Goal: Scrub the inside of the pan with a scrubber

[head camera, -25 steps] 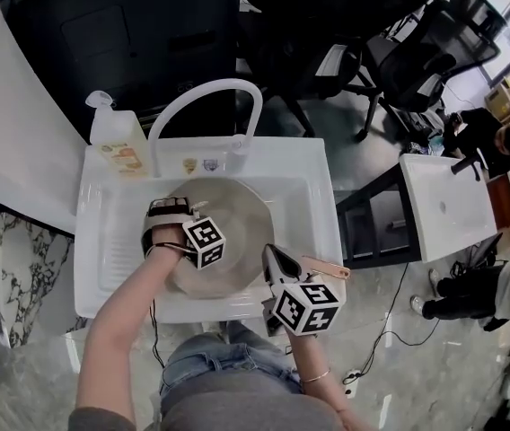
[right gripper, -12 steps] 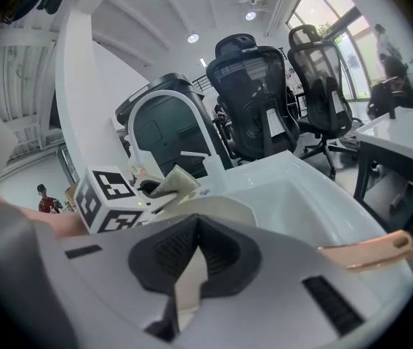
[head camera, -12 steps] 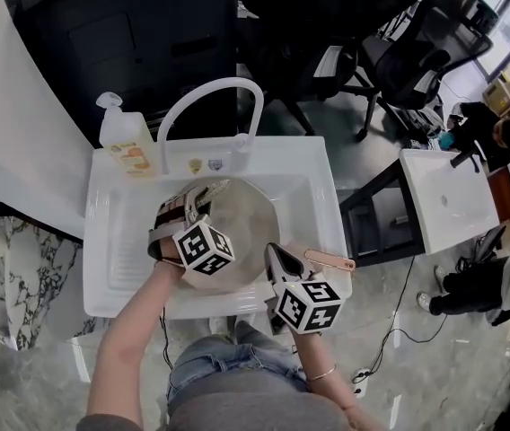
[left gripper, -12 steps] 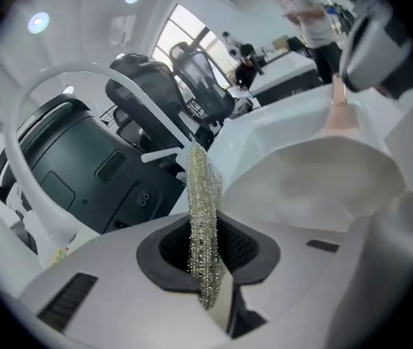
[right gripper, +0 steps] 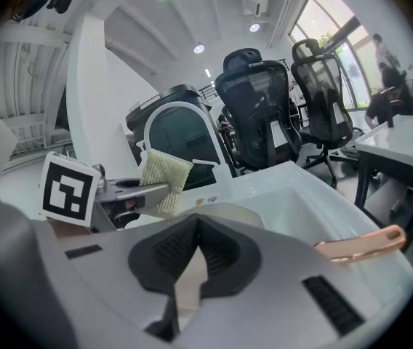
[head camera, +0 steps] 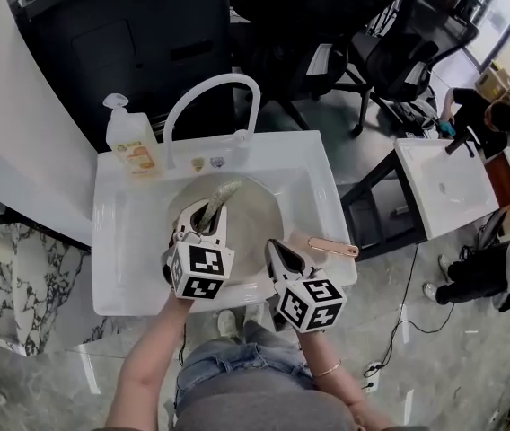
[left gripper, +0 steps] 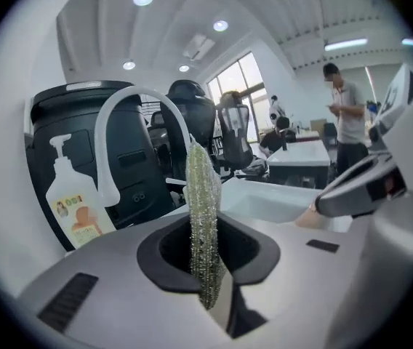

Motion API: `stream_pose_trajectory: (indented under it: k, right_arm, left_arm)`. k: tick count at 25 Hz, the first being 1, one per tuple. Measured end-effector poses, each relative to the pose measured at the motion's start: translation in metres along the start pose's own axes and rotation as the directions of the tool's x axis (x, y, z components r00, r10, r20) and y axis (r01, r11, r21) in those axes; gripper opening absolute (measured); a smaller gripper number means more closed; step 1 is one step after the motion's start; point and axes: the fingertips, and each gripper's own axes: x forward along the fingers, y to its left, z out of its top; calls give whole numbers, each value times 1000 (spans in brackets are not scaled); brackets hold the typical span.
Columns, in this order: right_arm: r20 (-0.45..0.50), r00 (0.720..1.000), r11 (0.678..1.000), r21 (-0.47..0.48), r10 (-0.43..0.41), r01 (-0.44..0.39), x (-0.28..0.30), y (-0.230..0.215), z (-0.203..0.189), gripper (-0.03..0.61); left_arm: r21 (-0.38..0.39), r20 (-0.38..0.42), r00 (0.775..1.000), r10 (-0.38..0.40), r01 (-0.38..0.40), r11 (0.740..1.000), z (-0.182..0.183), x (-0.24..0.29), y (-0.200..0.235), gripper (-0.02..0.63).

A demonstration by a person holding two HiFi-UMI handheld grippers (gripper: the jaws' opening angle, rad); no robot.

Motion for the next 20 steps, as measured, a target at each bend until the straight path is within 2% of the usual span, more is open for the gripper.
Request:
stream_pose_trajectory:
  k: [3,12,20]
  right_arm:
    - [19,1000,1000,-11,4,-3,-5,8,1,11]
    - [65,998,998,-66,16,-12,-19,37,0,11]
    - [100,995,991,-131,23,-10,-28,62,1,11]
  left_arm:
    - [-94,30,999,-32,35,995,3,-16,-2,63]
    - [-229,89,994,-69,88,969,-4,-62,-4,62]
    - [-244,129,990,-56,86,966,-10,-102,-4,63]
